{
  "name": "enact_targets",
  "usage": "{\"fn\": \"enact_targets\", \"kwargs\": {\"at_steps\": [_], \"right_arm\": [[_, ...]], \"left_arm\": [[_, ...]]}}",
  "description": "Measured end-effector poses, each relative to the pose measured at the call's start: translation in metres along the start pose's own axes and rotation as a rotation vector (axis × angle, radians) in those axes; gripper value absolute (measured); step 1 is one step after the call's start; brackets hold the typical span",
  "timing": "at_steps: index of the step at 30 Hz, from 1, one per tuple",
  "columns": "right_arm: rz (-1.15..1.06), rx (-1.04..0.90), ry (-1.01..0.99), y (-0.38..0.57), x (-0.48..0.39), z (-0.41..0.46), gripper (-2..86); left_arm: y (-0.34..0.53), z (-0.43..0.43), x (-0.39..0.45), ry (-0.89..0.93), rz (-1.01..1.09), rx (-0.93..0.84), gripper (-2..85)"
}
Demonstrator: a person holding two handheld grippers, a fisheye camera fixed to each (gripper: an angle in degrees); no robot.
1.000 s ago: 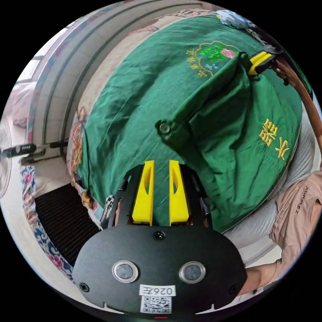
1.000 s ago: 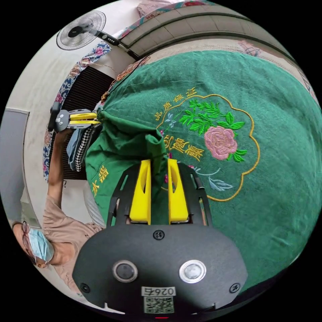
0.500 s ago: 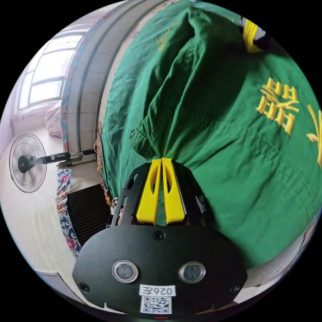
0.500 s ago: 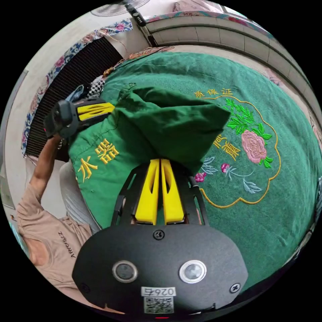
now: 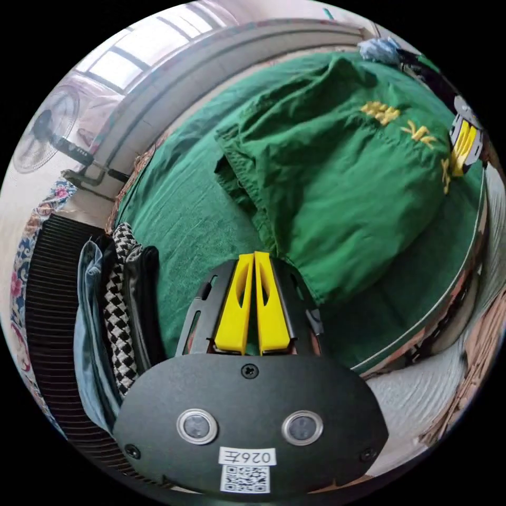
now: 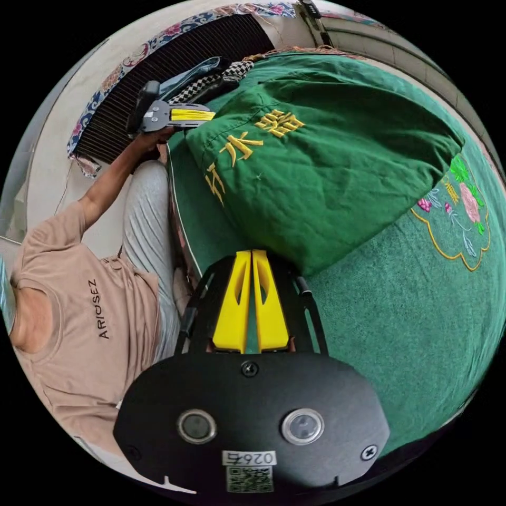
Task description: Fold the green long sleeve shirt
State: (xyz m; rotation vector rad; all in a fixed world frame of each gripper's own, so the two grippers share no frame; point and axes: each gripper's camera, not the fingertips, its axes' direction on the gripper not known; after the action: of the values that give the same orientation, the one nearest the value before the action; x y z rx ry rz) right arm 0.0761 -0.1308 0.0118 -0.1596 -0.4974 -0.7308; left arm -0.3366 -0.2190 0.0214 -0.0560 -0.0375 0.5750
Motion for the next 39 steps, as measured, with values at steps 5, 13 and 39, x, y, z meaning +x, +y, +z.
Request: {"fn": "enact_targets", "kwargs": {"at_steps": [5, 13, 39], "right_arm": [[-0.101, -0.107, 0.035, -0.008, -0.024, 0.007, -0.9], [-0.052, 0.310, -0.160, 0.013, -0.023, -0.054, -0.9], [0.122, 0.498, 0.220, 0.011, -0.014, -0.078, -0.9]], "left_arm": [[0.042, -0.033, -0.048, -0.044, -0.158, -0.092, -0.7], [0.020, -0.125, 0.014, -0.043, -0.152, 0.307, -0.8], [-0.159, -0.095, 0.086, 0.132, 0.079, 0.406, -0.8]]}}
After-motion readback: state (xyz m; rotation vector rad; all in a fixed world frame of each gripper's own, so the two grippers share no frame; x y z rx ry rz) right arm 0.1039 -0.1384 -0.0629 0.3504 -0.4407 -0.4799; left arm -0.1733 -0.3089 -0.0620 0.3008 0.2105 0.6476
